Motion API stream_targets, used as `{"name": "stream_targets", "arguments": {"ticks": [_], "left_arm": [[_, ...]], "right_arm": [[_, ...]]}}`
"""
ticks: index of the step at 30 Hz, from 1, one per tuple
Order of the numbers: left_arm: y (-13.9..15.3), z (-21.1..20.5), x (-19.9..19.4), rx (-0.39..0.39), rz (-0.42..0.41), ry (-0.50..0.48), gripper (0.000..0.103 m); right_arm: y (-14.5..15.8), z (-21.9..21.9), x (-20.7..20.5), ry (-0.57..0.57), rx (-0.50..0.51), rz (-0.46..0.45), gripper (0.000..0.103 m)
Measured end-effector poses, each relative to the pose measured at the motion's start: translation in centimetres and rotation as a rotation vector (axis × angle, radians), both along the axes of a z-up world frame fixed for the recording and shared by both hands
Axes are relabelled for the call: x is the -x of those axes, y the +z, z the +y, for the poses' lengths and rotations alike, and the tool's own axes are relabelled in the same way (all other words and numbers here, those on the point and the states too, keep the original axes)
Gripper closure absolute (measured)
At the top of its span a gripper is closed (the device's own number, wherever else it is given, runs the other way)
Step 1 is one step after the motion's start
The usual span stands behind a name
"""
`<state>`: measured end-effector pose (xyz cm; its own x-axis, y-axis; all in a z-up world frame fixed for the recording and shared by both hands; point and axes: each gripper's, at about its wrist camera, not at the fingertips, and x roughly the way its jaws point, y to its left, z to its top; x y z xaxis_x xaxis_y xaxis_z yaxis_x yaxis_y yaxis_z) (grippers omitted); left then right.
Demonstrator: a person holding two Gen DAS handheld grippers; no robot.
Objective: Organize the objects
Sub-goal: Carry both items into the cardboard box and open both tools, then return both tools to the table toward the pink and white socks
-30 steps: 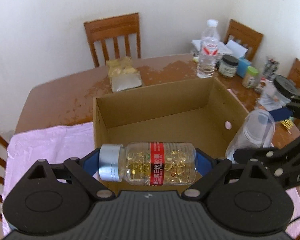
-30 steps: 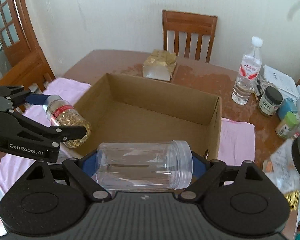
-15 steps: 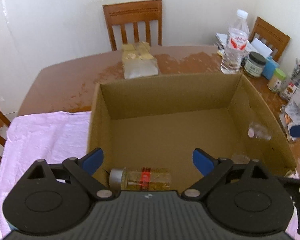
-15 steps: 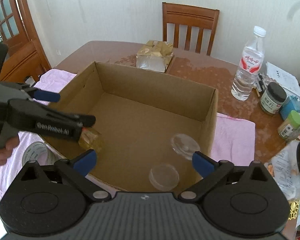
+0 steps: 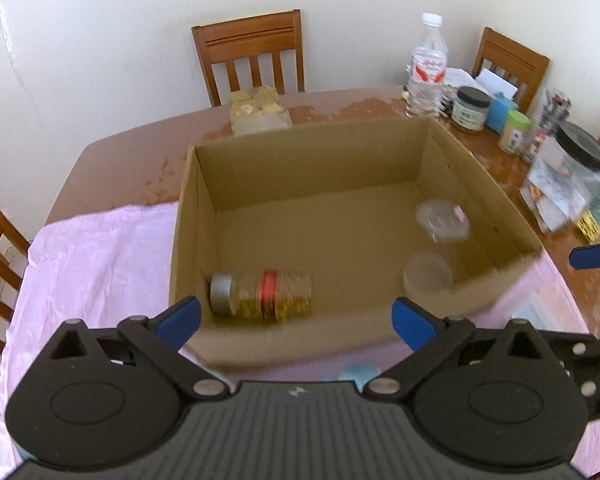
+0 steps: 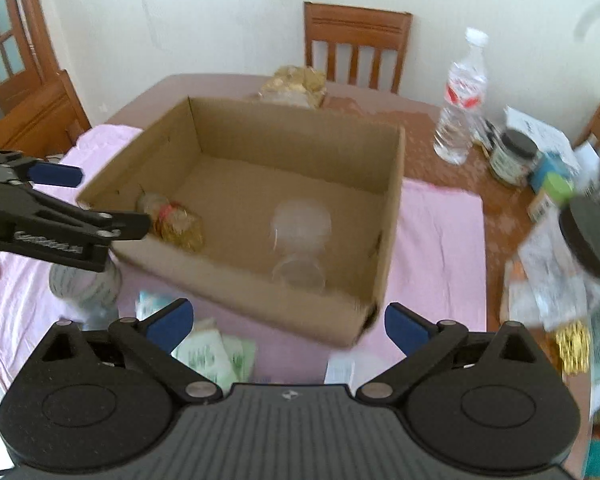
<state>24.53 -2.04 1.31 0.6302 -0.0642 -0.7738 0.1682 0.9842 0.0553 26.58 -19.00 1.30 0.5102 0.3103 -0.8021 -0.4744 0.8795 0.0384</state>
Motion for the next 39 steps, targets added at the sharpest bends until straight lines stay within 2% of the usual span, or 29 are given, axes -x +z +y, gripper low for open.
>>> {"name": "stream_targets", "arguments": {"ticks": [3,10,18,22,27,34,39], "left_arm": [[-0.5,0.2,2.2,-0.010,0.007,-0.002,0.002],[-1.4,0.8,7.3,-0.053,-0.035,-0.024,0.002],[-2.9,2.5,10.9,0.008,-0.005,0.001,0.002],[-3.5,2.9,12.2,0.034,0.015,-0.004,0.002],[-3.9,2.8,13.6,0.043,0.015,-0.018,0.002],[-4.2,2.3,14.4,0.067,0.025,-0.025,0.002],[-4.5,1.1,14.9,0.085,0.020,-0.013,0.002]], "right_arm": [[-1.0,-0.5,1.8,-0.038,0.007,0.017,0.000],[-3.1,-1.8,5.6,-0.156,0.065,-0.017,0.000],[-5.5,-3.7,7.4,-0.321,0.050,-0.005,0.000],[-6.1,-4.3,8.1,-0.360,0.010,0.002,0.000],[-6.0,-4.0,10.1,-0.332,0.018,0.016,0.000],[-7.2,-3.8,12.8,-0.214,0.059,0.044,0.000],[-8.8,-4.2,13.2,-0.121,0.028,0.057,0.000]]}}
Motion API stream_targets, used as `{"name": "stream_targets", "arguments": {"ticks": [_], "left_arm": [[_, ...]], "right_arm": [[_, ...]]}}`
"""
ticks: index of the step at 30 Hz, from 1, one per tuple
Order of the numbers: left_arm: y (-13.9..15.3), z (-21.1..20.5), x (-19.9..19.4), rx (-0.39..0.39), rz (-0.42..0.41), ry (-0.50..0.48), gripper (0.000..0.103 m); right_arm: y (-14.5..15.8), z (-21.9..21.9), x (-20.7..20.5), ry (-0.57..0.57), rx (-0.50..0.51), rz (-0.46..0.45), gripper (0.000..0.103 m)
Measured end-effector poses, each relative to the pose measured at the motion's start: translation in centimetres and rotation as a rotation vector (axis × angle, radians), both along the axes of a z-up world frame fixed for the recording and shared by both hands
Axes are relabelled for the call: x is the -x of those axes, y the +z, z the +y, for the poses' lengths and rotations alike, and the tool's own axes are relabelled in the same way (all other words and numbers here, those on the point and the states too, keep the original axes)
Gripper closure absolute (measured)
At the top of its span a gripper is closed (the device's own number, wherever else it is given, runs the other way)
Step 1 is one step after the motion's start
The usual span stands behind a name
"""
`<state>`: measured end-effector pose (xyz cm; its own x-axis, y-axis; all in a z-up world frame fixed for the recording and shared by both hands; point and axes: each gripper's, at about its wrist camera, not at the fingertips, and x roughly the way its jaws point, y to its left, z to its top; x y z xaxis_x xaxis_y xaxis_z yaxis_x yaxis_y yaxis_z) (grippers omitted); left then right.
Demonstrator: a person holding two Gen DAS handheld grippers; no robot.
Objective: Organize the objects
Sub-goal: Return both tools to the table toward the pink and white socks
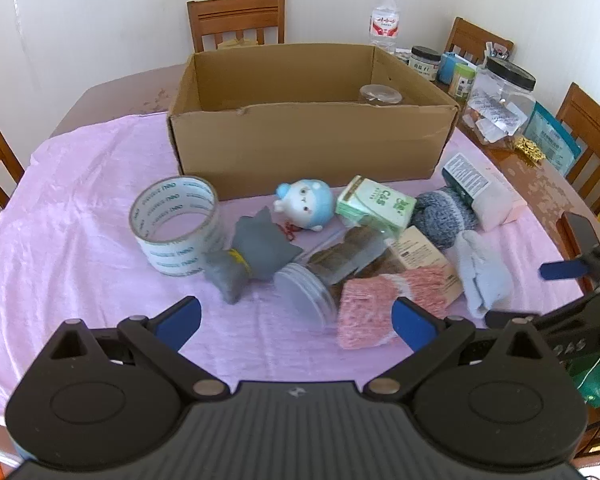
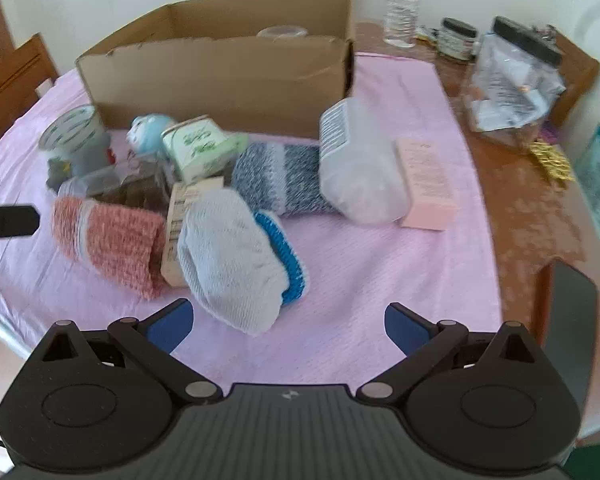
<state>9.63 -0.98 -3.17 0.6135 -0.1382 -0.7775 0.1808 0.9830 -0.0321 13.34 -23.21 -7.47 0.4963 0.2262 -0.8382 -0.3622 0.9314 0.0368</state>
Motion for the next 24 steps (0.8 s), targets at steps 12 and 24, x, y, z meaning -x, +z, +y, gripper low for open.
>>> {"name": "stream_targets", "arguments": {"ticks": [12,24], "left_arm": [[-2.8,-4.1,1.4,-0.010,0.000,0.084,0.002],[-5.1,-7.6,0.9,-0.015,-0.009,0.187,0.002]], "right_arm": [[-2.8,-0.9,0.1,0.216,0.013,-0.070,0.000],[-3.0,-2.4,-0.2,0.359,-0.037,-0.143,0.000]]}}
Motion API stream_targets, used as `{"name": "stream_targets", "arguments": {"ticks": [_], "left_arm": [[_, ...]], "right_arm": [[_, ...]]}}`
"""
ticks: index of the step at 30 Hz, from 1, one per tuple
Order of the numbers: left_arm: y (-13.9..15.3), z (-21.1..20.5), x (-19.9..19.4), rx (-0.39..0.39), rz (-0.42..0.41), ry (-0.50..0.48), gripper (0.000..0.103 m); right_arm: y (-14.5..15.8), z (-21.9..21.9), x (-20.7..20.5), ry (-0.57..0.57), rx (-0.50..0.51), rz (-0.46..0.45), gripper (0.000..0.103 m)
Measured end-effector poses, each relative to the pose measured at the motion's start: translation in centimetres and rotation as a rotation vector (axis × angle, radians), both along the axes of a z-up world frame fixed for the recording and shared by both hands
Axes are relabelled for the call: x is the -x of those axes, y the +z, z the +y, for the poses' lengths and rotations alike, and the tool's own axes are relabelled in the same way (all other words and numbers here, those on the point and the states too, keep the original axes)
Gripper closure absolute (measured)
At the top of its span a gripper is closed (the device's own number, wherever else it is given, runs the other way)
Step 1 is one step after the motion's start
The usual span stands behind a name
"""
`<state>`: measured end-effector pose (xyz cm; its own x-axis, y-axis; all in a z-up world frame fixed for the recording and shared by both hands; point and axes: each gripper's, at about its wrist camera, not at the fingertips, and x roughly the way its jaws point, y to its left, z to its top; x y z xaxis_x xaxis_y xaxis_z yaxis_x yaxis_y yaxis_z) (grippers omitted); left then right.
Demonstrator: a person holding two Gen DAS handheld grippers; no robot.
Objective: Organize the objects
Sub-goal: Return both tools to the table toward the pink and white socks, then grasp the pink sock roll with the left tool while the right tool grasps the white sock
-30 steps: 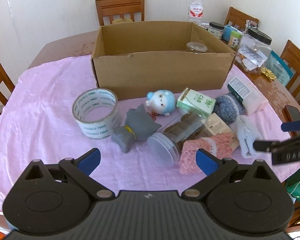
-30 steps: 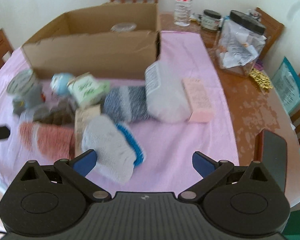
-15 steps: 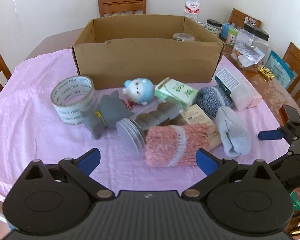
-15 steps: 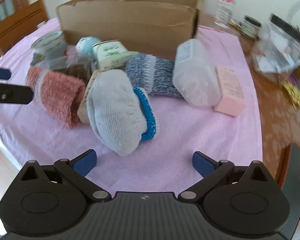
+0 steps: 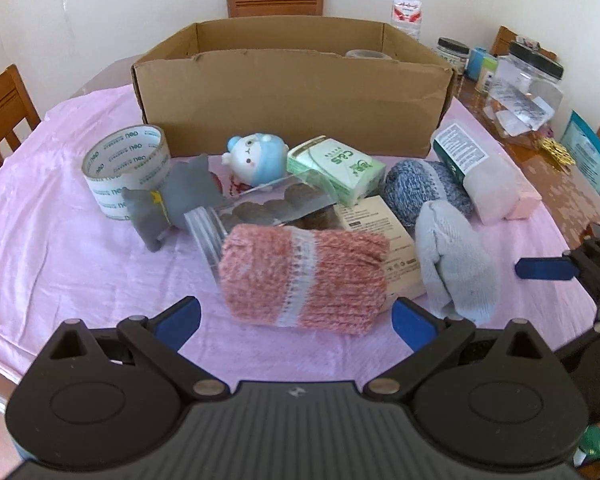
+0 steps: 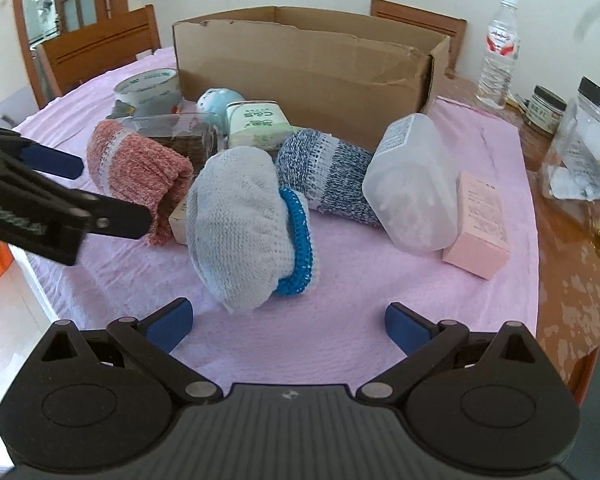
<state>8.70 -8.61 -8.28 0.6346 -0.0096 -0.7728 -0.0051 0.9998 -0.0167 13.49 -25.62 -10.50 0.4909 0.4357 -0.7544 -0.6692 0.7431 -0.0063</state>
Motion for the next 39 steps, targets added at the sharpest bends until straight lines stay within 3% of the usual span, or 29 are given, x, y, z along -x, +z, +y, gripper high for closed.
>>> {"name": "stream_targets", "arguments": {"ticks": [9,15,24,30,32,39], "left_arm": [[-0.9,-0.5,-0.9,0.019,-0.020,0.072,0.002],[-0.8,-0.1,-1.2,0.059,-0.016,0.102,0.009],[-0.6,0.1,-1.2,0.056,-0.013,0.092,0.011],[-0.6,0.3,-1.2,0.058,-0.007,0.082,0.013],[-0.5,0.3,-1.2,0.063,-0.004,0.074,0.018],[0.1,0.8,-1.4,0.075,0.027,0.050,0.023]], "right_arm": [[-0.1,-0.3,-0.2,0.053,-0.008,-0.005,0.000],[0.0,0.4,-0.7,0.084,0.008,0.012,0.000],[0.6,2.6,-1.8,0.163,-0.013,0.001,0.002],[0.8,3.8,-2.4,0.172,0.001,0.001,0.018],[1.0,3.8,-2.5,0.163,0.007,0.002,0.024],[1.8,3.7,-2.7,0.136,0.029,0.030,0.035]]}}
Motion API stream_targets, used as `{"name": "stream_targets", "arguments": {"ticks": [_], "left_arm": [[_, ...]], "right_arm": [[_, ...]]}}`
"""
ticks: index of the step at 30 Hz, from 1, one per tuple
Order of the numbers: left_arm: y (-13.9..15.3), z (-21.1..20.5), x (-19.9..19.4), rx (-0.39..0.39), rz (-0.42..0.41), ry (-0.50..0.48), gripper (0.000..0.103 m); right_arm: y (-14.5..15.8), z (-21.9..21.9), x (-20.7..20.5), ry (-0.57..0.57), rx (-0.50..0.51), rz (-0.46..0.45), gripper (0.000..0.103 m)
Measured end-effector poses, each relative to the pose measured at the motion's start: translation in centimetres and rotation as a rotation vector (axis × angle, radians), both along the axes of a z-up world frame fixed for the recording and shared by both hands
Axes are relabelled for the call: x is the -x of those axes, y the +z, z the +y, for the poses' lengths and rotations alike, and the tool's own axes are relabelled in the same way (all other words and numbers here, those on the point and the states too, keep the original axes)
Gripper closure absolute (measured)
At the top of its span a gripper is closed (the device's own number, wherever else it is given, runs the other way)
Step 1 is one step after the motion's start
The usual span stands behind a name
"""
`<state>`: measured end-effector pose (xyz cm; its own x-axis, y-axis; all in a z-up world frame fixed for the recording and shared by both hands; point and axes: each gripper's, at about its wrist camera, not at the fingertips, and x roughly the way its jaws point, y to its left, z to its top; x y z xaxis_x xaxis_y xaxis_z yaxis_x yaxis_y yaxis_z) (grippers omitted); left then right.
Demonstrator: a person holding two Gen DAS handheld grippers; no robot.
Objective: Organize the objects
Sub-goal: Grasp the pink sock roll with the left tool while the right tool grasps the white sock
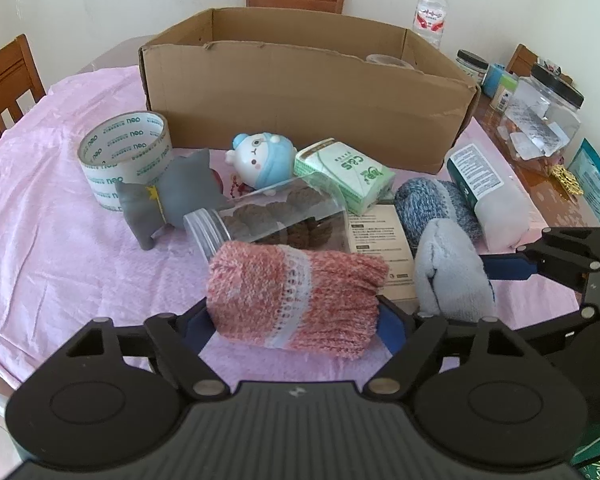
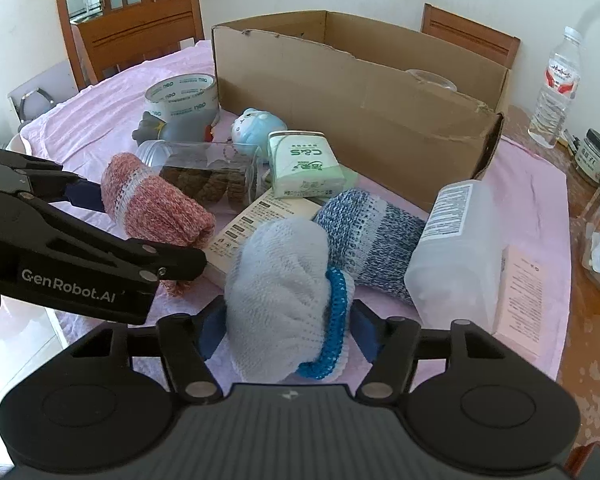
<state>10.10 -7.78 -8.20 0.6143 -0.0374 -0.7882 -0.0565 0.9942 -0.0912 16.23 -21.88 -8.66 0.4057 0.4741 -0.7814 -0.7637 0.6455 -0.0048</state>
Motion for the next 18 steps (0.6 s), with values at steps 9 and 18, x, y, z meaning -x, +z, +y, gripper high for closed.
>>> {"name": "stream_targets", "arguments": {"ticks": [9,18], "left_arm": [[1.6,0.8,0.3,-0.015,0.038,-0.102,0.030],[4.3,1.3,0.0,-0.045,0.032,-0.200,0.031]], "right_arm": [[1.7,-0.2,-0.1,-0.006,0.014,0.010,0.038],[4.4,-0.1,-0.1,-0.001,0.011,-0.010,0.038]]}}
